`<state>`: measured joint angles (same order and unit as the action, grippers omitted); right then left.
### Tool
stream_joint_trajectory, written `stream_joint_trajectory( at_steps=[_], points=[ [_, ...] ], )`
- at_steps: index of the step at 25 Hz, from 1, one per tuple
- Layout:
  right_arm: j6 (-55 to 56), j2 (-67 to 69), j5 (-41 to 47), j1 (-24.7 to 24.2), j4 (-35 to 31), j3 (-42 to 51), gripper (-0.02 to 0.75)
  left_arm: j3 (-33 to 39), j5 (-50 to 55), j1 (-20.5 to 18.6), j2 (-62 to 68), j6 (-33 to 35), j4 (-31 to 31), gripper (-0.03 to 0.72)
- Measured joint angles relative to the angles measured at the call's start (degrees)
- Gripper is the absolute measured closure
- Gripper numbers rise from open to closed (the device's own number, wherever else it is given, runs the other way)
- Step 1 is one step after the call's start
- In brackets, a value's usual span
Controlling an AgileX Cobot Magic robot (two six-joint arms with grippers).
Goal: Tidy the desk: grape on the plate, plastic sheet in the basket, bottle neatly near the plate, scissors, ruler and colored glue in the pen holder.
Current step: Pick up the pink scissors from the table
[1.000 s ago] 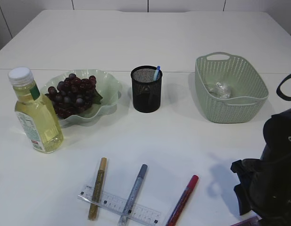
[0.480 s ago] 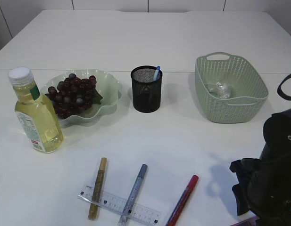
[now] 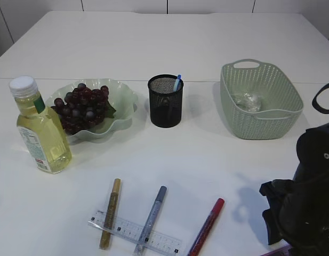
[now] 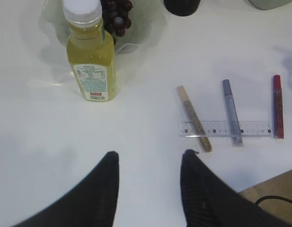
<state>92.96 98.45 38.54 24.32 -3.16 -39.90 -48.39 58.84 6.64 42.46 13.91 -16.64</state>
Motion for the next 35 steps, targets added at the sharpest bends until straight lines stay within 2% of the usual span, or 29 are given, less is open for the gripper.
stream_joint_trajectory(
  at_steps=[12, 20, 25, 35],
  points=[
    [0.0, 0.7, 0.4, -0.1, -1.5, -0.3, 0.360, 0.0, 0.0, 0.0, 0.0, 0.0, 0.0, 0.371],
    [0.1, 0.9, -0.8, -0.2, -1.5, -0.5, 0.535, 0.0, 0.0, 0.0, 0.0, 0.0, 0.0, 0.371],
    [-1.3, 0.9, -0.8, -0.2, -1.5, -0.5, 0.541, 0.0, 0.0, 0.0, 0.0, 0.0, 0.0, 0.371],
    [-12.5, 0.9, -0.8, -0.2, -0.9, -0.5, 0.541, 0.0, 0.0, 0.0, 0.0, 0.0, 0.0, 0.371]
  ],
)
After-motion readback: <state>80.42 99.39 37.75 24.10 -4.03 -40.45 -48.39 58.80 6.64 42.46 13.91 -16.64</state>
